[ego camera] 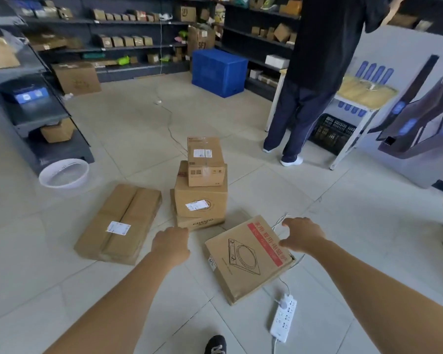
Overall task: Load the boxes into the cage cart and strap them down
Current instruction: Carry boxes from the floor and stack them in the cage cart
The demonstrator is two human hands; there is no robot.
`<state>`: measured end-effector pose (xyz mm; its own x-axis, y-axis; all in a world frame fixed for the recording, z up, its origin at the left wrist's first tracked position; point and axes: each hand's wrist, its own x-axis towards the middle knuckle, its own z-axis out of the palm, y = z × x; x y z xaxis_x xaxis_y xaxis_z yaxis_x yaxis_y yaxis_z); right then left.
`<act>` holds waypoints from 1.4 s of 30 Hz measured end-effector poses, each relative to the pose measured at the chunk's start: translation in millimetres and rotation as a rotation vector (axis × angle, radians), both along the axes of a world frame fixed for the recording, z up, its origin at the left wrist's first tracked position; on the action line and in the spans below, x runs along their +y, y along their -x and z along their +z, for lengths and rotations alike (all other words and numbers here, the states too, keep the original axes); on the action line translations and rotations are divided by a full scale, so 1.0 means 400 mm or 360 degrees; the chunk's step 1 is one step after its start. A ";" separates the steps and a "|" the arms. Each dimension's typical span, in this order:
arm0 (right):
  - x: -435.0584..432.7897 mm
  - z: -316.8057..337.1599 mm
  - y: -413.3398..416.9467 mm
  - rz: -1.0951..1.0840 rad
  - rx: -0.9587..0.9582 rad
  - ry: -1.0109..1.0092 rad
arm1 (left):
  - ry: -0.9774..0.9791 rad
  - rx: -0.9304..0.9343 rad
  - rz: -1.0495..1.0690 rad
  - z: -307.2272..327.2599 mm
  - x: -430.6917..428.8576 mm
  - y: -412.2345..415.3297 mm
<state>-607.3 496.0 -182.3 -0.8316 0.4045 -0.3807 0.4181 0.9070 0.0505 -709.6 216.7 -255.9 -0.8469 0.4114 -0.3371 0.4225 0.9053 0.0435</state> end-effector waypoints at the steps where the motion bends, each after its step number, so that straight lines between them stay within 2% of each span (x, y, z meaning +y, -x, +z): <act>1: 0.032 -0.019 0.016 -0.0009 -0.0030 0.0003 | 0.0014 -0.0031 -0.0012 -0.024 0.034 0.017; 9: 0.274 -0.166 0.137 -0.0080 -0.0225 0.0112 | 0.0102 -0.0364 0.0038 -0.191 0.267 0.107; 16: 0.469 -0.326 0.209 -0.0082 -0.0388 0.0199 | 0.0158 -0.0588 0.0217 -0.334 0.415 0.123; 20: 0.605 -0.435 0.250 -0.0016 -0.0465 0.0242 | 0.0162 -0.0676 0.0410 -0.437 0.513 0.108; 26: 0.790 -0.627 0.296 0.0117 -0.0542 0.0259 | 0.0045 -0.0861 0.0881 -0.610 0.660 0.057; 32: 0.899 -0.868 0.337 0.0039 -0.0589 0.0336 | -0.0013 -0.0926 0.1124 -0.827 0.755 0.043; 42: 0.978 -1.412 0.385 -0.0045 -0.0637 0.0402 | -0.0051 -0.0925 0.1357 -1.317 0.760 0.076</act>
<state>-761.5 887.3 -747.2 -0.5893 0.2784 -0.7584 0.4357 0.9001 -0.0081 -739.9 520.8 -782.8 -0.5713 -0.2338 -0.7868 -0.4533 0.8890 0.0650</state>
